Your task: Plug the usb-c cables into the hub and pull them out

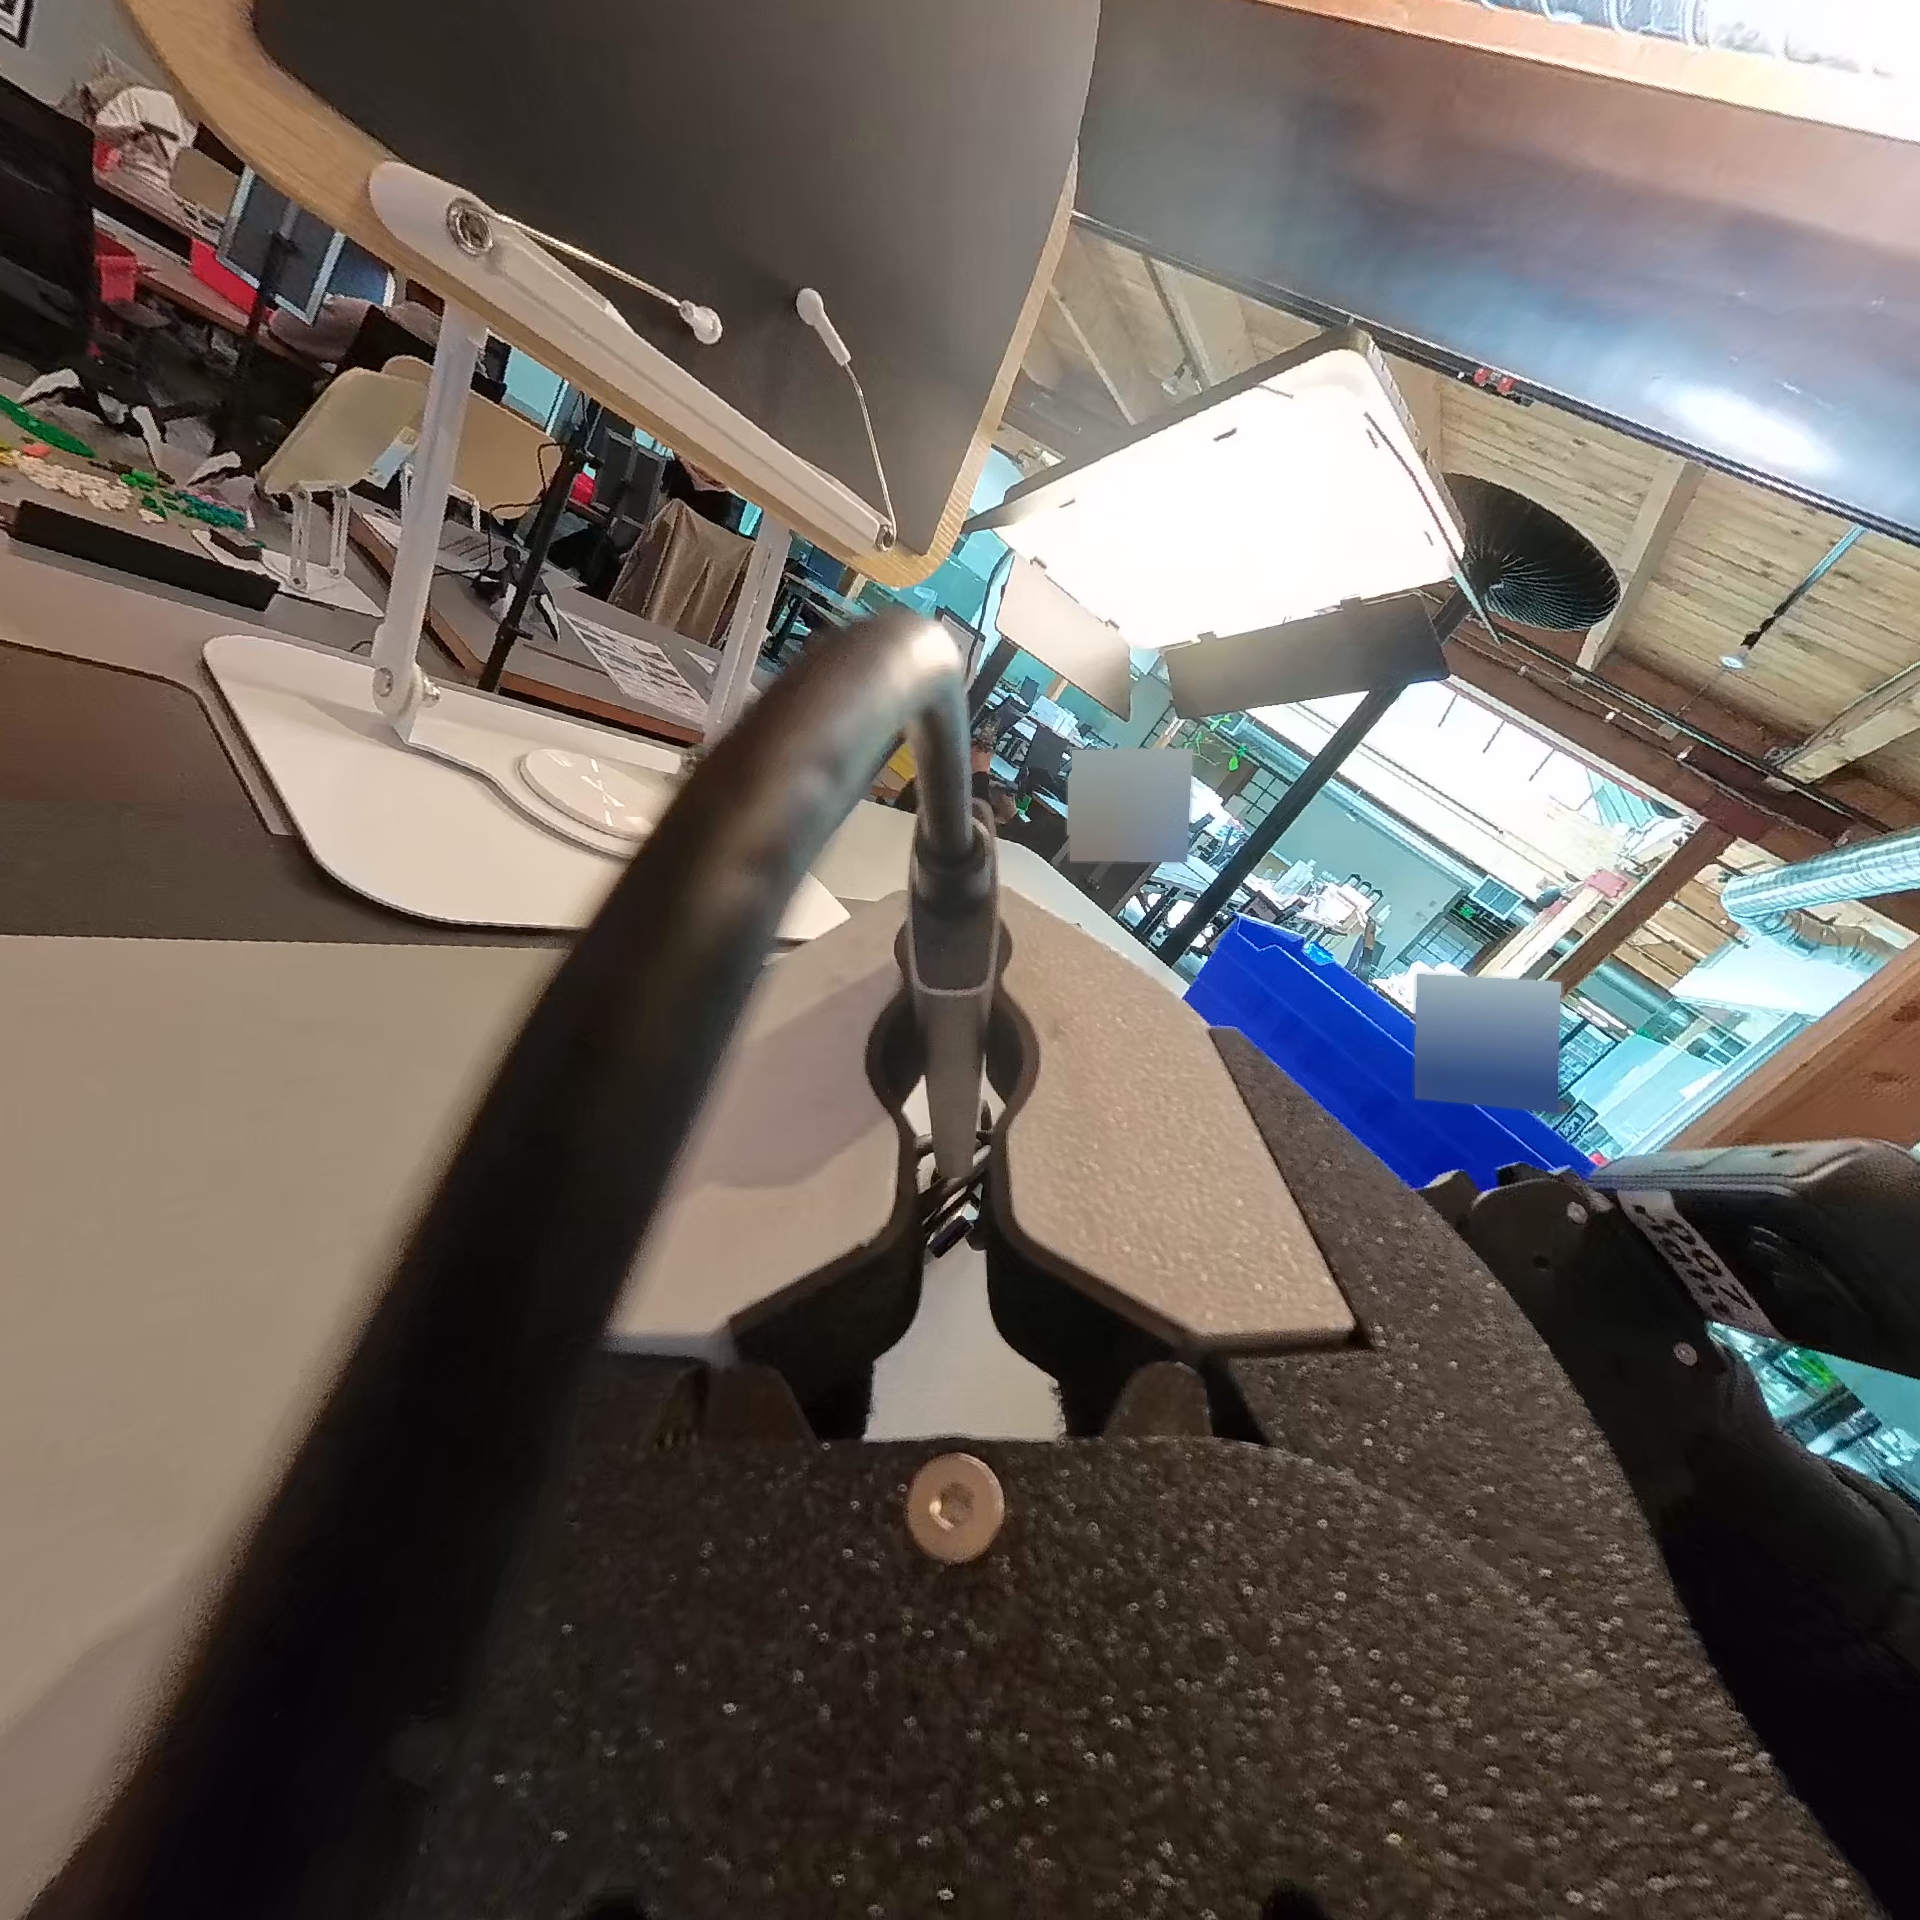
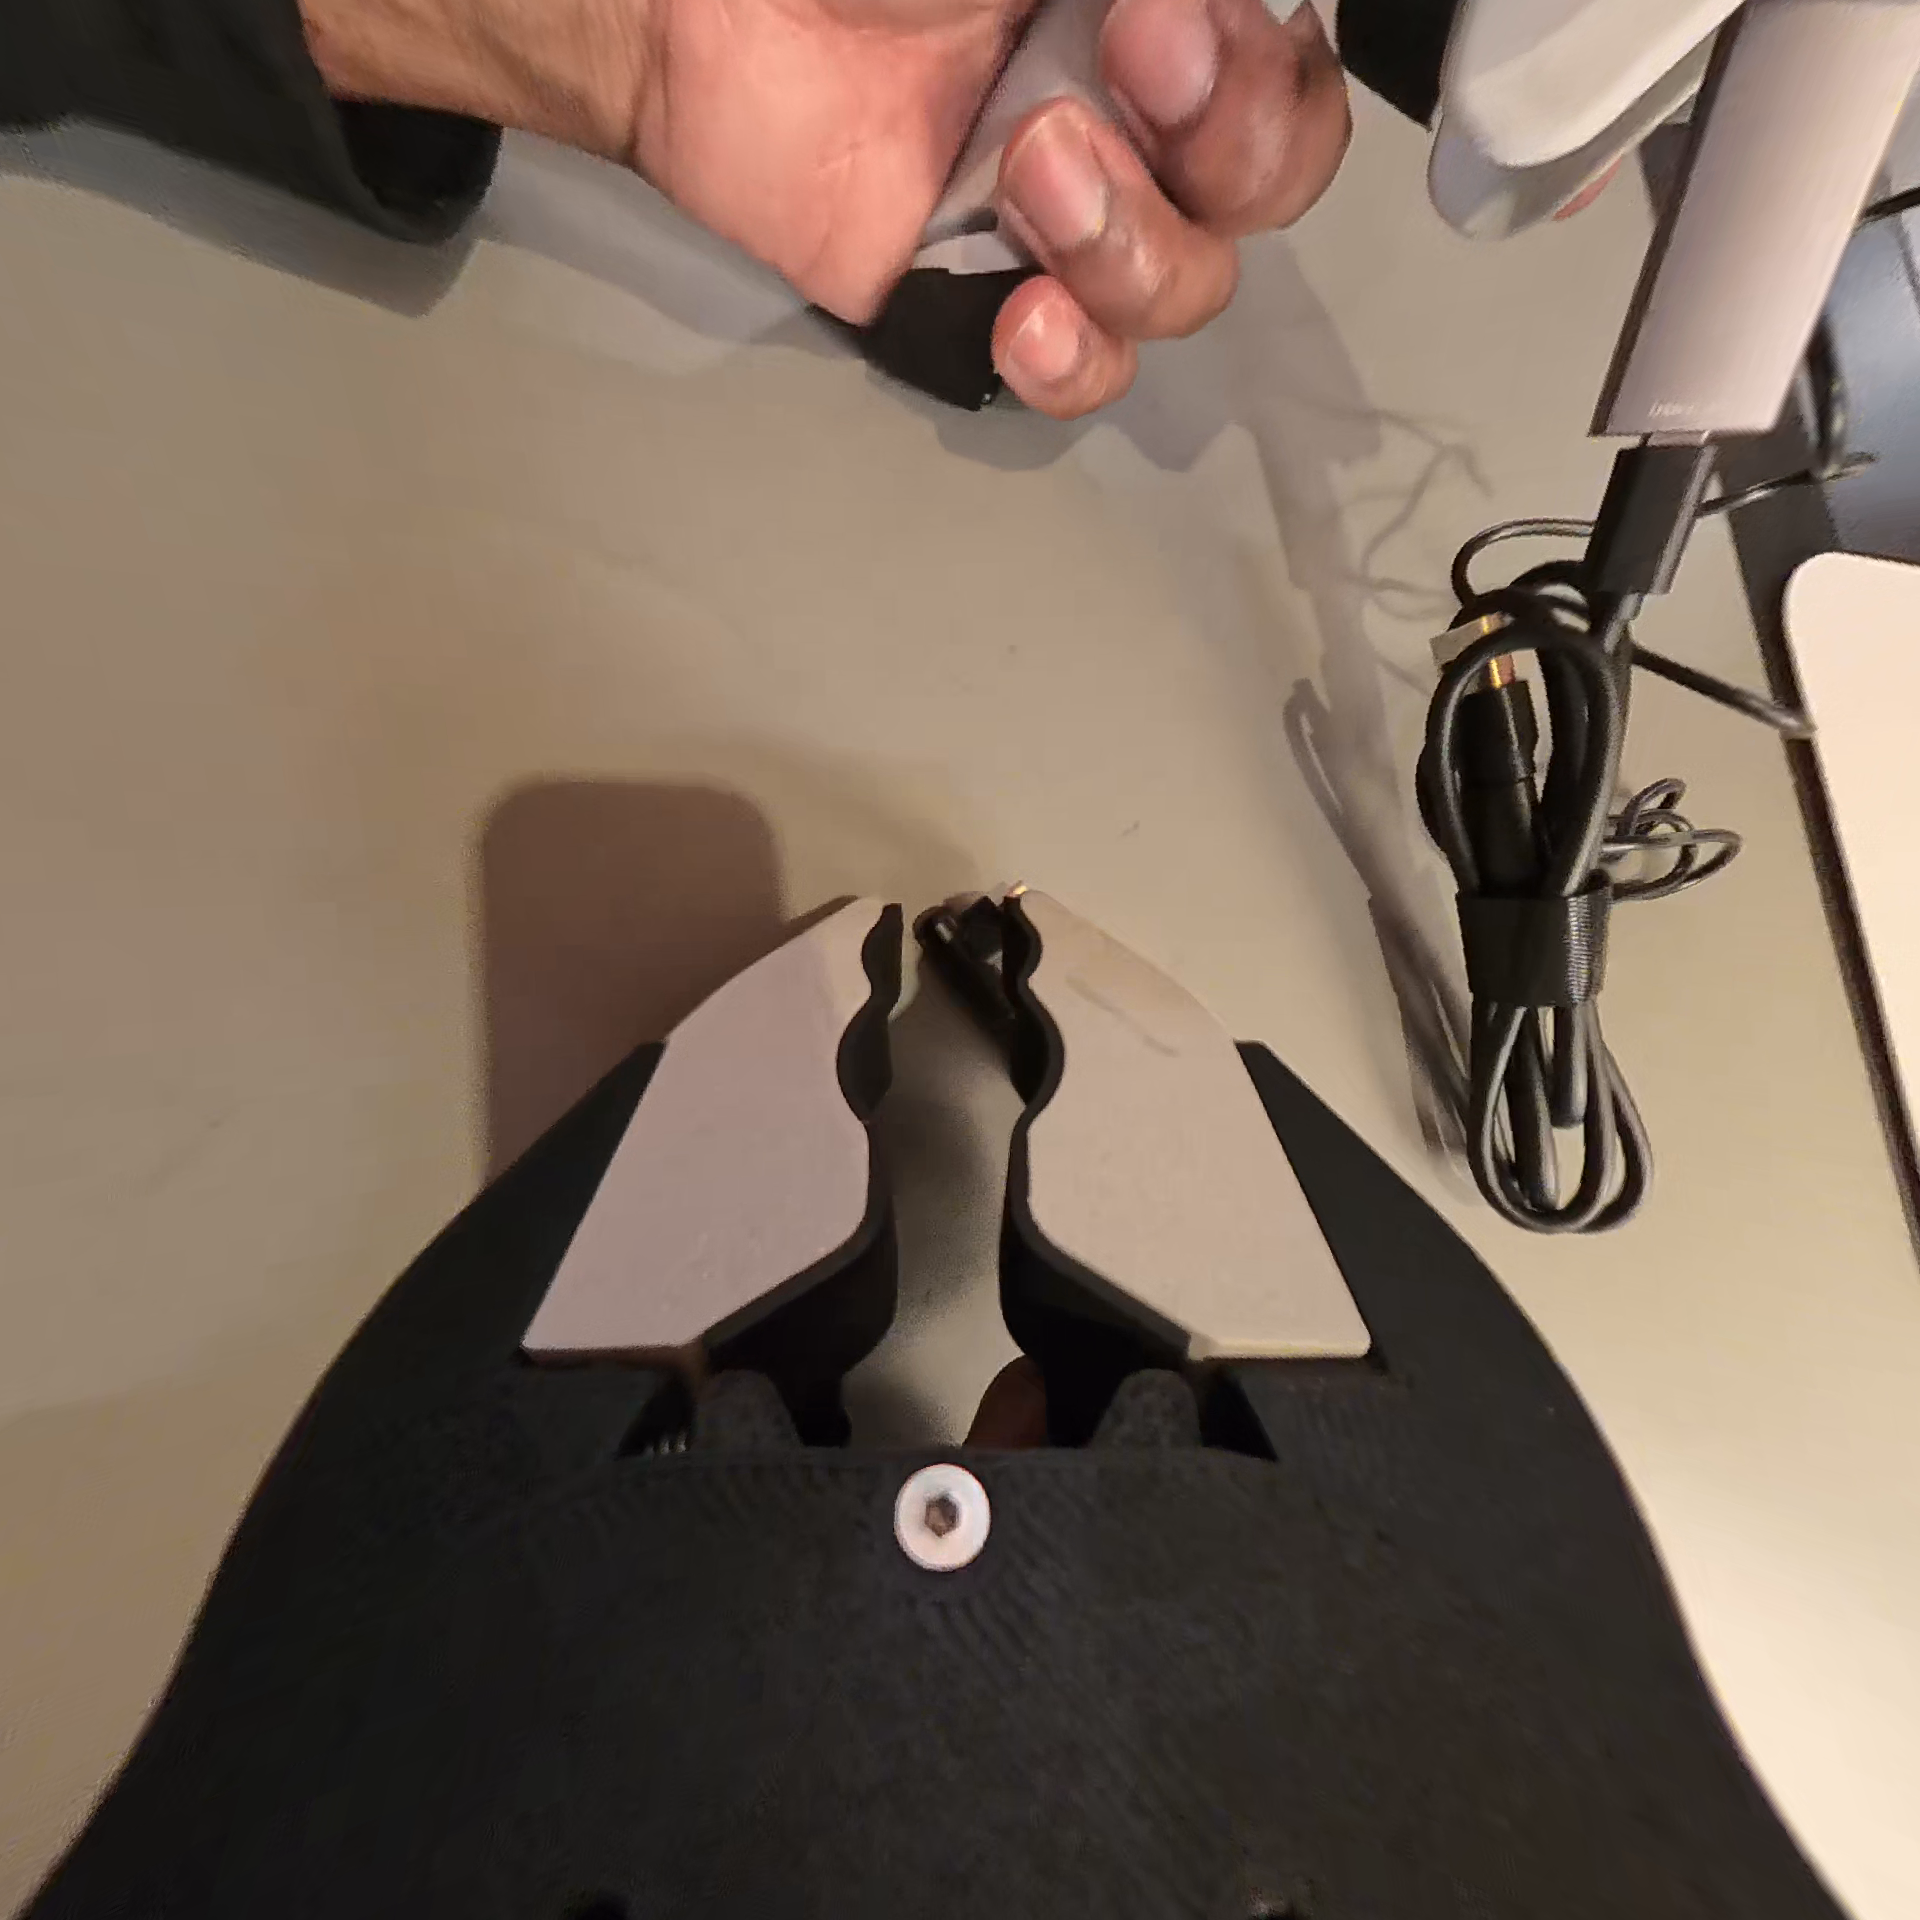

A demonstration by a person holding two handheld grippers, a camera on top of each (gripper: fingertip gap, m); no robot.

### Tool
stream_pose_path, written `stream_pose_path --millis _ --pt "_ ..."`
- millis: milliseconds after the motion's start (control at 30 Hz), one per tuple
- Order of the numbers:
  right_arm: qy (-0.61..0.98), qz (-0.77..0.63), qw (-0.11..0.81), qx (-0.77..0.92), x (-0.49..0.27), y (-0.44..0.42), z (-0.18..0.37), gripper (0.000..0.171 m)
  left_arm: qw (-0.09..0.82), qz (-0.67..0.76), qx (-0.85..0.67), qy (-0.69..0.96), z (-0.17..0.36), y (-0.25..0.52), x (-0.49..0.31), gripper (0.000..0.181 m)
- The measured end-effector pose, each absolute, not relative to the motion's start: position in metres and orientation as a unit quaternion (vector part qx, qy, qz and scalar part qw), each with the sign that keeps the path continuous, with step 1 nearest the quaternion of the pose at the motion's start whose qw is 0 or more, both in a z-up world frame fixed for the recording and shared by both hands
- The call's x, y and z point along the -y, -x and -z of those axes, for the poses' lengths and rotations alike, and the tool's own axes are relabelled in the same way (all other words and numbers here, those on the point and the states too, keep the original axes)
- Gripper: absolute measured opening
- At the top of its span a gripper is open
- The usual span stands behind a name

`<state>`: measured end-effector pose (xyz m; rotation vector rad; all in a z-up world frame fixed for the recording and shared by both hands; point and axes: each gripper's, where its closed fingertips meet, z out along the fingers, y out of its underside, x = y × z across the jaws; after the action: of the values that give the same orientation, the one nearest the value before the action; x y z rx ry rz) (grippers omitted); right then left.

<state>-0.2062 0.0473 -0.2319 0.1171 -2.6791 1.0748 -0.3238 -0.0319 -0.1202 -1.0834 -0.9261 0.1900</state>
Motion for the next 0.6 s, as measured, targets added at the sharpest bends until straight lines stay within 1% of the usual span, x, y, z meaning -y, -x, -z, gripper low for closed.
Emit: stream_pose_path --millis 33,67,200,300,400,600 --pt "-0.037 -0.368 0.117 0.922 -0.047 0.206 0.233 0.018 0.752 -0.084 0.424 0.497 0.121 0.324 0.031 0.002" --pt "-0.034 -0.365 0.108 0.924 -0.047 0.206 0.234 0.017 0.752 -0.081 0.423 0.499 0.121 0.324 0.029 0.007" --pt "-0.046 -0.359 0.084 0.929 -0.048 0.205 0.235 0.015 0.751 -0.072 0.420 0.505 0.122 0.323 0.024 0.007" --pt "-0.097 -0.335 0.111 0.931 -0.052 0.207 0.229 0.019 0.749 -0.071 0.420 0.508 0.123 0.322 0.024 0.007" --pt "-0.117 -0.335 0.112 0.928 -0.057 0.210 0.223 0.023 0.747 -0.069 0.422 0.508 0.124 0.323 0.025 0.007" --pt "-0.180 -0.290 0.127 0.931 -0.063 0.212 0.231 0.028 0.745 -0.070 0.425 0.509 0.125 0.324 0.025 0.006"
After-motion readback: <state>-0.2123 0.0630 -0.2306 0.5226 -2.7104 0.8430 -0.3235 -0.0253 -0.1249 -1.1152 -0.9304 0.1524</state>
